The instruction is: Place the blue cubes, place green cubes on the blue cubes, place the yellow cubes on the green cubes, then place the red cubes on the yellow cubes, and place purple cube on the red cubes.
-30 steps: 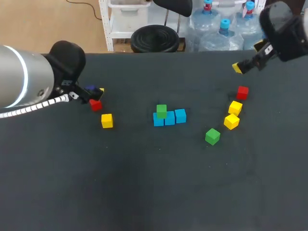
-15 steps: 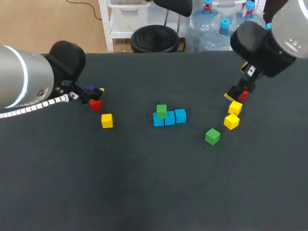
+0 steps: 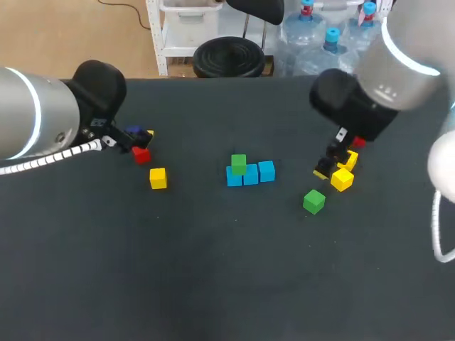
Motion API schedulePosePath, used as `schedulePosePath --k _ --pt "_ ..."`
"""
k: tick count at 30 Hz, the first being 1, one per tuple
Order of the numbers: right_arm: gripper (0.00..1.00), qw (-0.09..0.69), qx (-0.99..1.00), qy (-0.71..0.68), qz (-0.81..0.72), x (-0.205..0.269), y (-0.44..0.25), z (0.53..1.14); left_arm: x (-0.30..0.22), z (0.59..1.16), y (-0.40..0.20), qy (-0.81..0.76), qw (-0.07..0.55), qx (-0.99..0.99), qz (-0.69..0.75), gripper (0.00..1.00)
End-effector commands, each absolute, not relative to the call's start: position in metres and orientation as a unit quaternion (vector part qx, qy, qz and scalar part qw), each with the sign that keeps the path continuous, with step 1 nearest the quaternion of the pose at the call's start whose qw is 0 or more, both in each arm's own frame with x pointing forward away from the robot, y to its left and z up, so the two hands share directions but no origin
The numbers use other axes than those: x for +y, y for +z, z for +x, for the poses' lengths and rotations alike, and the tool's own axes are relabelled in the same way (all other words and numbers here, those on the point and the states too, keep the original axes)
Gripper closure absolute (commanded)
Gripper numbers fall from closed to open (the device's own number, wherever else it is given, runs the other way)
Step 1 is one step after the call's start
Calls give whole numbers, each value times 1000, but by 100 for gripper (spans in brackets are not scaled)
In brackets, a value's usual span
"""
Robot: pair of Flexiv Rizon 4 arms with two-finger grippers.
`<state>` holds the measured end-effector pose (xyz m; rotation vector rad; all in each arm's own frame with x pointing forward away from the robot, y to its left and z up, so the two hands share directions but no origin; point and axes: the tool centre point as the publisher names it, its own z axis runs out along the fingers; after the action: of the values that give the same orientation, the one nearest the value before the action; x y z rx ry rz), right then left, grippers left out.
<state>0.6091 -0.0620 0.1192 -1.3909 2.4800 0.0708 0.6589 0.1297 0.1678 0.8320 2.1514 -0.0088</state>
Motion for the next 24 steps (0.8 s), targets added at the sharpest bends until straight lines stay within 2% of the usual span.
schedulePosePath --k 1,24 --pt "0 142 864 13 -482 -51 95 617 129 659 167 -3 408 852 328 0" --pt "0 67 895 35 -441 -51 16 615 129 659 167 -3 408 852 328 0"
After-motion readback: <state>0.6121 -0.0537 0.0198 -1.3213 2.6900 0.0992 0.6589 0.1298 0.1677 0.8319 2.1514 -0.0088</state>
